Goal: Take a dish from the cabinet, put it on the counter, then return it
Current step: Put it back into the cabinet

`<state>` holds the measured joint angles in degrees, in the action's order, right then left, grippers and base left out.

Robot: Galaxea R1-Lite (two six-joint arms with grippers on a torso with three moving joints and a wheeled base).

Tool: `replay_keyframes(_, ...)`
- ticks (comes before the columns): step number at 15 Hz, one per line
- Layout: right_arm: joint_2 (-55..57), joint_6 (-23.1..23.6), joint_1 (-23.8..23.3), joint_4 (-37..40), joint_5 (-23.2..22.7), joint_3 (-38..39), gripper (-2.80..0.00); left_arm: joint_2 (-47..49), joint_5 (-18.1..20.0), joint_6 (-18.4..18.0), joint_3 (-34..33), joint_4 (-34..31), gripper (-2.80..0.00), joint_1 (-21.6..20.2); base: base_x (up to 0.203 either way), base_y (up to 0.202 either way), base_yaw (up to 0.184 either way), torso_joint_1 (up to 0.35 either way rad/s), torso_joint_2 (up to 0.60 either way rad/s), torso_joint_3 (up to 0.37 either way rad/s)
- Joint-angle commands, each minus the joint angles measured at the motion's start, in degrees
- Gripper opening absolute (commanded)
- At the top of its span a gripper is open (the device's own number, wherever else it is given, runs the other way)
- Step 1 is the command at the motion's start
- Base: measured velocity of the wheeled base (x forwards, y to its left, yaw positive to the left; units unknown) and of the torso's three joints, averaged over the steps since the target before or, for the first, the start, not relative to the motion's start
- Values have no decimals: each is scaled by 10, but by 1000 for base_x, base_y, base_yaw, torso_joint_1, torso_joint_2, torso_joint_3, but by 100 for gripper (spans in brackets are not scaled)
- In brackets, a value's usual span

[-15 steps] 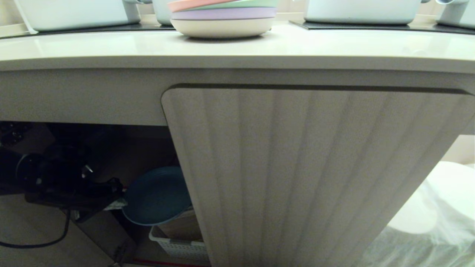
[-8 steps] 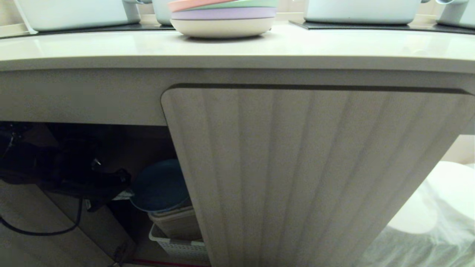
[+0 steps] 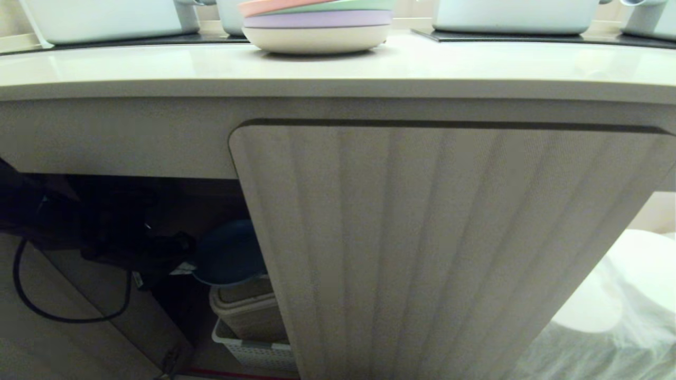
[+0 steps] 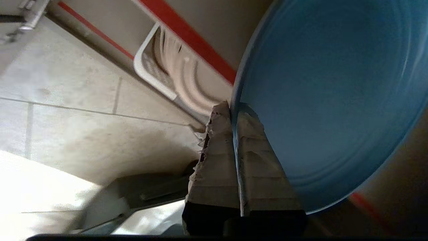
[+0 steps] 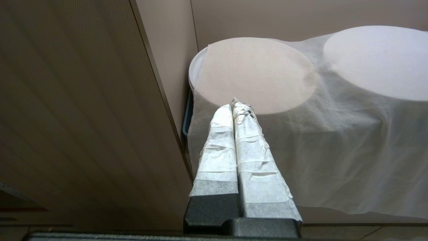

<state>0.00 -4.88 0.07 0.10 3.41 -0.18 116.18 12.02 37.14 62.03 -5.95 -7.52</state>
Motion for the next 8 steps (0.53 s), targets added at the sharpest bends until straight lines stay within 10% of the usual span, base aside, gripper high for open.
replay_keyframes(1,0,0,0,0,0,0,-280,25,-1,18,18,0,-280,0,0,0,0,0,0,0)
replay_keyframes(8,0,0,0,0,0,0,-280,49,-13,43,61,-1,-280,-1,0,0,0,0,0,0)
